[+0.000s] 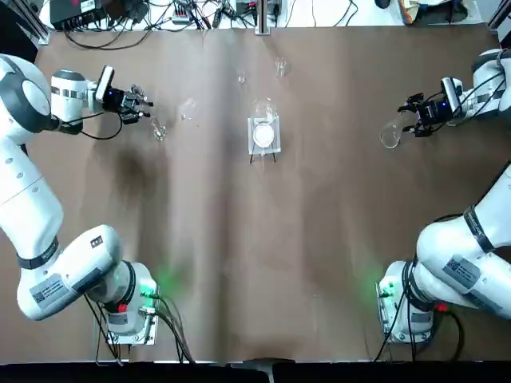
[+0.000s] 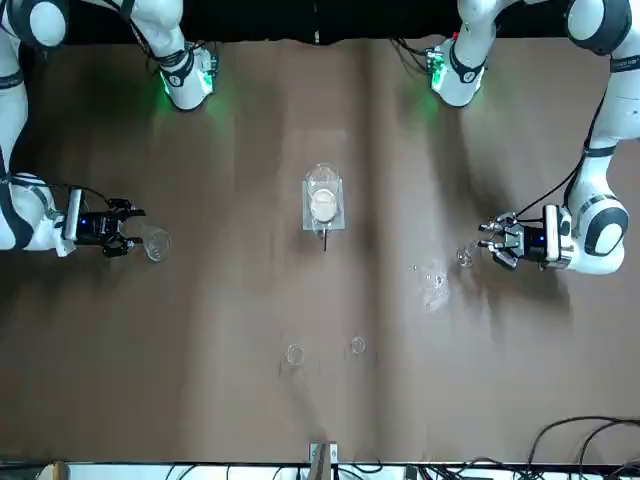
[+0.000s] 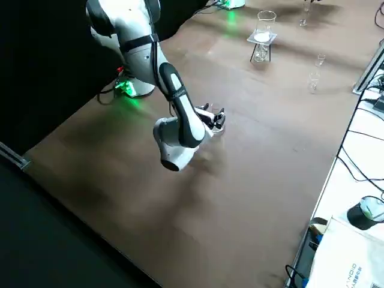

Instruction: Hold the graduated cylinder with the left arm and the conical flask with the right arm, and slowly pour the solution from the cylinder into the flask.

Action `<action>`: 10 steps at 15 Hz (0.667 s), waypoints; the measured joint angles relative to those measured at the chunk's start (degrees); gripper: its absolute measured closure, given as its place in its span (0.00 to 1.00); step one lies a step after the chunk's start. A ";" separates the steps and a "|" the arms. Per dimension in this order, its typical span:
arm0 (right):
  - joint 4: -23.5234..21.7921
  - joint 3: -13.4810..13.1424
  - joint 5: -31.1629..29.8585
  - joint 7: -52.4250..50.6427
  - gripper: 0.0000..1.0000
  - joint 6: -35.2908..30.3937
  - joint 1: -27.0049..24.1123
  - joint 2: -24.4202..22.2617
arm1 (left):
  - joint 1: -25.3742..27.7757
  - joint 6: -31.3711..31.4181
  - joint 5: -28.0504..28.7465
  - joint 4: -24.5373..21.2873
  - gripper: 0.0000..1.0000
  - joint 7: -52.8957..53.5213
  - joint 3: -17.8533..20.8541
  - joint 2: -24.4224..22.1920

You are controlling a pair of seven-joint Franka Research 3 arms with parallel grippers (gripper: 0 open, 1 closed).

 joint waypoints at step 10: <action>0.19 0.00 0.29 0.02 0.56 0.46 1.00 -0.04 | -0.10 0.07 0.01 0.05 0.66 -0.21 -0.07 -1.11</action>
